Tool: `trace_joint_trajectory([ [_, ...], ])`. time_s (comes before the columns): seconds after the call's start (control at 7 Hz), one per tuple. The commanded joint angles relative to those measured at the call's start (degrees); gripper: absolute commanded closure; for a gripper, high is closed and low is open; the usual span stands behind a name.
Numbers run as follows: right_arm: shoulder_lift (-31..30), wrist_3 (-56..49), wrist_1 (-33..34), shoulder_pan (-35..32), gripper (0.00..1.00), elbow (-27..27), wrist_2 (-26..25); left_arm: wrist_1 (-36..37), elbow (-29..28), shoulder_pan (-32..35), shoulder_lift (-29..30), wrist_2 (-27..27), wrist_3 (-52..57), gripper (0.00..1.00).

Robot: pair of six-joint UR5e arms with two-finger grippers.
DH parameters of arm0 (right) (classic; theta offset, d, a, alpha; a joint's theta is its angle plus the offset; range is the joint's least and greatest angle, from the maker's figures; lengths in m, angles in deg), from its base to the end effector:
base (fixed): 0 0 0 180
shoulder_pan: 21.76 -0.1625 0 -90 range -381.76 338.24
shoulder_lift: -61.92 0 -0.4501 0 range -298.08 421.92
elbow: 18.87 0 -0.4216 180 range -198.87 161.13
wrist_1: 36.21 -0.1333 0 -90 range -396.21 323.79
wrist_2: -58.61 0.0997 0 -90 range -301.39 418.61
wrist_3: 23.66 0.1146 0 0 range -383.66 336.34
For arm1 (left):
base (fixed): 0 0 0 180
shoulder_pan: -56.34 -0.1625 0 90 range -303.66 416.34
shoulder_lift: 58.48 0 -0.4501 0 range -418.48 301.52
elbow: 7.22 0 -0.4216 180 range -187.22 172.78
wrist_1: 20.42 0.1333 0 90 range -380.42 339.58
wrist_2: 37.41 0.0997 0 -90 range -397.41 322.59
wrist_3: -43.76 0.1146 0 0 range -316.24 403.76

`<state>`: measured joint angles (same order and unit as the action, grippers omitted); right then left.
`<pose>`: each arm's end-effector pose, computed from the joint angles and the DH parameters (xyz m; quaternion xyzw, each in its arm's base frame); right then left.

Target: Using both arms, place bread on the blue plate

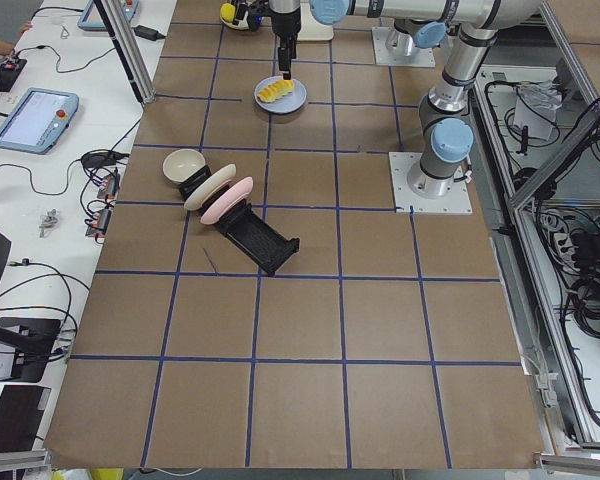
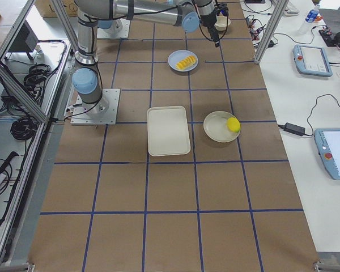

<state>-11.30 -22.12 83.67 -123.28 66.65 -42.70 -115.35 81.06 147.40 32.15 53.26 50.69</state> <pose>0.2426 -0.6352 0.4266 0.0705 -0.9810 0.1622 0.0795 -0.1415 -0.5157 0.4996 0.0698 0.9970 0.0338 0.0041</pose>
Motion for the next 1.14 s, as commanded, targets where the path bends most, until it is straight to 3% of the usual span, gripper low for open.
trace_joint_trajectory([
  [0.0,-7.3,1.4,-16.8,2.9,0.00,-0.8,1.4,0.0,0.0,0.0,0.0,0.0,0.0,0.00],
  [0.29,-12.4,-4.7,-21.2,9.2,0.00,0.0,14.1,0.0,0.1,0.0,0.0,-0.4,0.0,0.00],
  [0.43,-15.2,-5.0,-27.7,9.3,0.00,0.1,14.6,0.0,0.0,0.0,0.0,-0.5,0.0,0.00],
  [0.71,-18.7,-4.7,-32.0,9.3,0.00,2.1,13.6,0.0,0.0,0.0,0.1,-0.6,0.0,0.00],
  [0.86,-20.9,-4.7,-36.8,9.6,0.00,2.4,9.7,0.0,0.2,0.2,0.0,-0.6,-0.1,0.00],
  [1.0,-21.2,-4.6,-36.9,9.3,0.00,2.5,7.4,0.0,0.2,0.3,-0.1,-0.6,-0.1,0.00],
])
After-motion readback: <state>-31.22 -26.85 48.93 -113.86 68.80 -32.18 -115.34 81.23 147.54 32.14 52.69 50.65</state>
